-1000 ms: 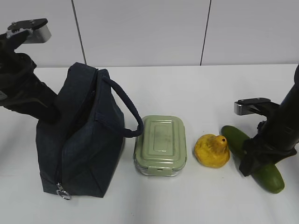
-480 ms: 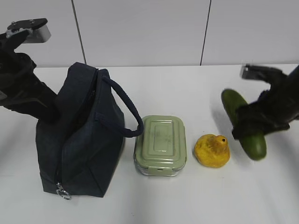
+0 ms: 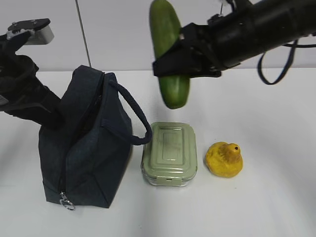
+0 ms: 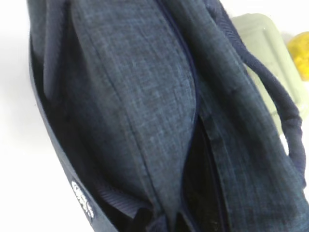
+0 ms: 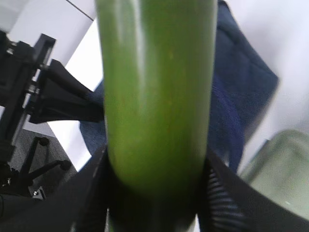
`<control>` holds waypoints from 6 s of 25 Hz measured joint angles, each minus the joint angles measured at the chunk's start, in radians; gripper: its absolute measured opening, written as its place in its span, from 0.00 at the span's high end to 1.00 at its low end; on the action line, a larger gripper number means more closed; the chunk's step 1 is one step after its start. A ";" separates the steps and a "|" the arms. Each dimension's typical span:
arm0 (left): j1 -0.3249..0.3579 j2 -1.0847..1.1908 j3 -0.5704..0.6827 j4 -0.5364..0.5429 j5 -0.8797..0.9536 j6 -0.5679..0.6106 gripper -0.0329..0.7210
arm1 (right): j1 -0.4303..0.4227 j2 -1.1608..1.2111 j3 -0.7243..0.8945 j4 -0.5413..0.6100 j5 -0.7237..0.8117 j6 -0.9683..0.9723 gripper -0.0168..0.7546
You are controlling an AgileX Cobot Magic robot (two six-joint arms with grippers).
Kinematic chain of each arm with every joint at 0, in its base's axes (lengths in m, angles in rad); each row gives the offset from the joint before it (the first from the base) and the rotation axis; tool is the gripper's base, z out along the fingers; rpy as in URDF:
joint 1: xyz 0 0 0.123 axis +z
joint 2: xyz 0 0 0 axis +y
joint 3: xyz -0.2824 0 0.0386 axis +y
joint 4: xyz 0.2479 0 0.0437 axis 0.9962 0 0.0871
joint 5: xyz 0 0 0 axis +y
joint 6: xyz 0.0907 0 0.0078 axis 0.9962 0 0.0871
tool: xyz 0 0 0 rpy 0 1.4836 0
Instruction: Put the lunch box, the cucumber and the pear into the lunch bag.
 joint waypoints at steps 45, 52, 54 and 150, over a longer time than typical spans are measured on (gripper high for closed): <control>0.000 -0.033 0.000 -0.011 -0.013 0.000 0.92 | 0.308 0.413 -0.231 -0.391 -0.116 0.456 0.49; 0.000 -0.033 0.000 -0.011 -0.013 0.000 0.92 | 0.308 0.415 -0.308 -0.395 -0.051 0.430 0.18; 0.000 -0.033 0.000 -0.010 -0.013 0.000 0.92 | 0.308 0.415 -0.336 -0.399 -0.024 0.428 0.18; 0.000 -0.033 0.000 0.000 -0.007 0.000 0.93 | 0.321 0.323 -0.314 -0.608 -0.013 0.278 0.46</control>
